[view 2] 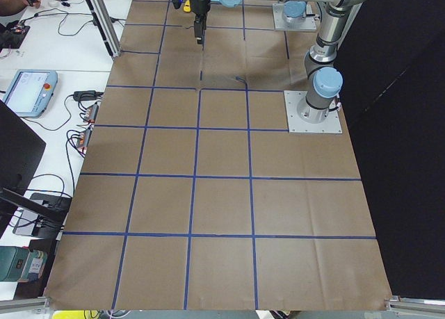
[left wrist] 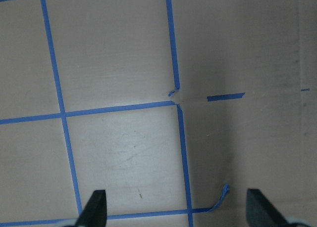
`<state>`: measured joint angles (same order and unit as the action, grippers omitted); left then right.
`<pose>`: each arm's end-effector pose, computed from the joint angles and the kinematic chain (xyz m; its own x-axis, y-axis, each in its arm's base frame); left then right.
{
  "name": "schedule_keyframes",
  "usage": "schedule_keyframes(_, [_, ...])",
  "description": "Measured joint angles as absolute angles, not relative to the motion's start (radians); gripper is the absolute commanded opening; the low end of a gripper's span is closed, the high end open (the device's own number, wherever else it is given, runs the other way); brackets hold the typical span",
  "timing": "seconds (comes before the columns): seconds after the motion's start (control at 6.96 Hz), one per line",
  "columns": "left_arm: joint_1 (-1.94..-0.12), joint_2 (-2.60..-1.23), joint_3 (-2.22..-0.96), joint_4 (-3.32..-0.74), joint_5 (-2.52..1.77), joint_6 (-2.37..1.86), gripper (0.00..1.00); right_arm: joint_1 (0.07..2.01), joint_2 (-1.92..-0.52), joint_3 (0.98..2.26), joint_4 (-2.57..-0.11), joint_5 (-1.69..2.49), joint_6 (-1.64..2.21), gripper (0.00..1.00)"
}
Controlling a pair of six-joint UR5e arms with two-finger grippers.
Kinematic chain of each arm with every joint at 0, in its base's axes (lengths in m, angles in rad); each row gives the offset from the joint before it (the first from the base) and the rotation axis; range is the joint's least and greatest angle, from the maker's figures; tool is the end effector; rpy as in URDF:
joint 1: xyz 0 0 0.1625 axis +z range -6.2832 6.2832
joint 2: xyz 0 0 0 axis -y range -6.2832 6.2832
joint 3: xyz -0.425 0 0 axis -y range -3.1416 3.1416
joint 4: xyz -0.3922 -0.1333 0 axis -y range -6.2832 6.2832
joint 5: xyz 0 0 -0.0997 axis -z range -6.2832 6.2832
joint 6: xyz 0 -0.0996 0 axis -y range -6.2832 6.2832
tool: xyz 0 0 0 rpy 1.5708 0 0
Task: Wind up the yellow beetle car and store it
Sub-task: 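Grasp the yellow car with the right gripper and lift it into the blue bin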
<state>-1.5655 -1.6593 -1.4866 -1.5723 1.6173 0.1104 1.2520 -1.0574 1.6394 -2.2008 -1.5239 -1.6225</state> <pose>-0.1259 -0.5296 0.4841 -0.9934 0.1052 -0.0456 0.1048 0.9944 0.0109 -0.0698 -0.6517 0.2225 -0.2636 -0.9633 0.0503 -0.9642 0.2615 -0.0443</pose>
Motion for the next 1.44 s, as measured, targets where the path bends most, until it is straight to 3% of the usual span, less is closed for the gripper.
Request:
schedule_keyframes(0.43, [-1.566, -1.66, -1.486, -1.572, 1.617, 0.11, 1.0, 1.254, -1.022, 1.64, -2.229, -1.53, -1.618, 0.99])
schedule_keyframes(0.57, [-1.566, -1.66, -1.486, -1.572, 1.617, 0.11, 1.0, 1.255, -1.017, 1.643, -2.241, -1.53, -1.618, 0.93])
schedule_keyframes(0.86, [-1.566, -1.66, -1.486, -1.572, 1.617, 0.11, 1.0, 1.258, -1.018, 1.646, -2.25, -1.533, -1.604, 0.39])
schedule_keyframes(1.01, [-1.566, -1.659, -1.486, -1.572, 1.617, 0.11, 1.0, 1.26, -1.02, 1.646, -2.248, -1.538, -1.578, 0.26])
schedule_keyframes(1.44, [-1.566, -1.658, -1.486, -1.572, 1.617, 0.11, 1.0, 1.263, -1.039, 1.635, -2.218, -1.56, -1.508, 0.2])
